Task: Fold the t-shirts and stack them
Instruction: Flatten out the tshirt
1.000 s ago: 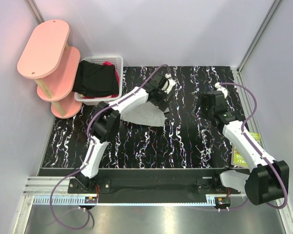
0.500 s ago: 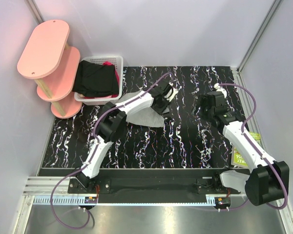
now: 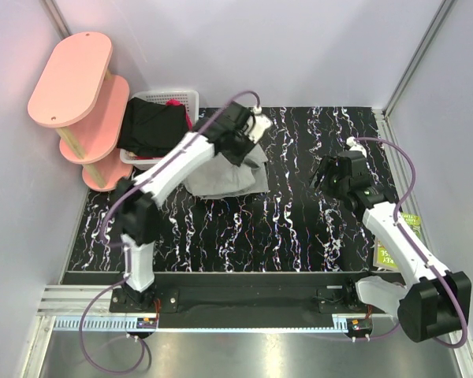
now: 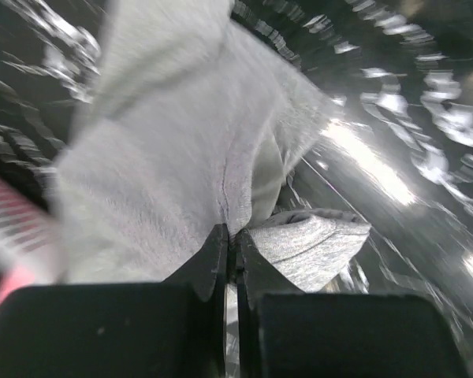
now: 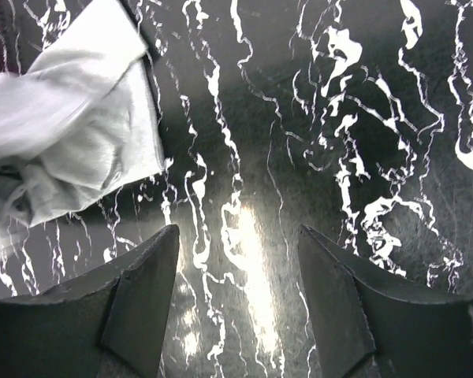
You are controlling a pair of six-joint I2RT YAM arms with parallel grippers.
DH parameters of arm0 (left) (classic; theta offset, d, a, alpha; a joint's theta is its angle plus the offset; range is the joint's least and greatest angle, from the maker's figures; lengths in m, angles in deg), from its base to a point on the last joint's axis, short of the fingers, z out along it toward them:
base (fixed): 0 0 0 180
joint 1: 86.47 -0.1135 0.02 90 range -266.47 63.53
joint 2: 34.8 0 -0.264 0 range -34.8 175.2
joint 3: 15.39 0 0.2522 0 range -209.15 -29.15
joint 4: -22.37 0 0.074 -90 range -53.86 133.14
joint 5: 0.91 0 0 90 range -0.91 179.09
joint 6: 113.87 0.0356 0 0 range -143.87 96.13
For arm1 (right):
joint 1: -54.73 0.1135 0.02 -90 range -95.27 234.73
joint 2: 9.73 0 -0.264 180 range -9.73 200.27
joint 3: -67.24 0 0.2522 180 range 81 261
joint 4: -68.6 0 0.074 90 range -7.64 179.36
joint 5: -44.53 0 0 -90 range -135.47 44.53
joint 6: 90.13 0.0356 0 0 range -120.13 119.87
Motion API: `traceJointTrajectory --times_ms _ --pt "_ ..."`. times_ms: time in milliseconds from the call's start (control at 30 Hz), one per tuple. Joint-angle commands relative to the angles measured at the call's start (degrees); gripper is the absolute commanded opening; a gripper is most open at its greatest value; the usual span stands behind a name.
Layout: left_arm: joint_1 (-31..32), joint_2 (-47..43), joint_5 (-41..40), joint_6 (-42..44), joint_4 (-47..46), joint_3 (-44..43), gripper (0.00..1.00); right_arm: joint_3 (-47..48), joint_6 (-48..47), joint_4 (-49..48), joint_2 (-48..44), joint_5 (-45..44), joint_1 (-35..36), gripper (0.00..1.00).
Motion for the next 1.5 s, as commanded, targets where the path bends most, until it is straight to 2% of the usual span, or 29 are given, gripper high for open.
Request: traceJointTrajectory --times_ms 0,133,267,367,533,633,667,733,767,867,933,1067,1167,1200,1300,1400,1467 --pt "2.3 -17.1 9.2 8.8 11.8 -6.3 0.01 -2.0 0.1 -1.2 -3.6 2.2 0.3 0.69" --pt "5.0 -23.8 11.6 11.5 20.7 -5.1 0.02 -2.7 0.3 -1.2 -5.0 3.5 0.4 0.68" --pt "5.5 -30.2 17.9 12.9 29.2 -2.0 0.0 -2.9 0.5 -1.3 -6.6 3.9 0.2 0.68" --pt "5.3 -34.7 16.1 12.6 30.6 -1.9 0.0 -3.2 0.5 -1.4 -7.2 5.8 0.3 0.68" --pt "2.5 -37.2 14.6 12.6 31.1 -3.2 0.0 -3.4 0.9 -1.9 -6.3 7.9 0.3 0.67" --pt "-2.9 -41.7 13.0 12.3 26.8 1.4 0.0 -3.0 1.1 -2.2 -4.2 8.8 0.3 0.67" --pt "-9.1 -43.3 15.0 12.7 25.3 3.3 0.0 -2.9 1.2 -2.6 -3.0 8.8 0.3 0.66" --pt "-15.9 -48.0 16.1 14.5 20.9 10.0 0.0 -2.9 1.5 -3.5 -1.7 9.6 0.2 0.66" --pt "-21.8 -49.4 16.3 15.4 19.6 12.3 0.0 -2.9 1.8 -4.7 -0.2 10.1 0.3 0.66" --pt "-30.9 -52.4 19.0 18.1 17.3 18.7 0.0 -2.3 2.5 -7.7 4.2 12.6 1.0 0.65" --pt "-33.9 -52.8 21.5 19.2 17.7 19.9 0.0 -0.8 2.6 -9.1 8.8 13.2 2.6 0.62" --pt "-39.1 -52.7 23.8 20.2 17.8 16.9 0.0 5.1 2.2 -9.1 16.2 10.7 9.3 0.6" --pt "-40.0 -51.0 24.8 20.2 20.3 8.9 0.0 7.9 1.5 -9.1 19.2 8.6 14.5 0.59" --pt "-40.5 -50.3 24.9 20.1 21.8 3.6 0.0 8.4 1.2 -8.9 19.2 7.5 16.9 0.59" --pt "-44.5 -50.6 25.3 20.0 22.8 -4.9 0.0 9.3 -0.7 -7.6 18.0 4.0 19.9 0.59" --pt "-46.7 -53.5 21.2 20.0 21.1 -7.3 0.0 8.5 -1.9 -6.9 14.3 0.0 21.9 0.59" --pt "-46.7 -56.2 15.7 18.9 17.6 -6.9 0.0 7.5 -2.8 -6.7 10.8 -2.0 22.8 0.59"
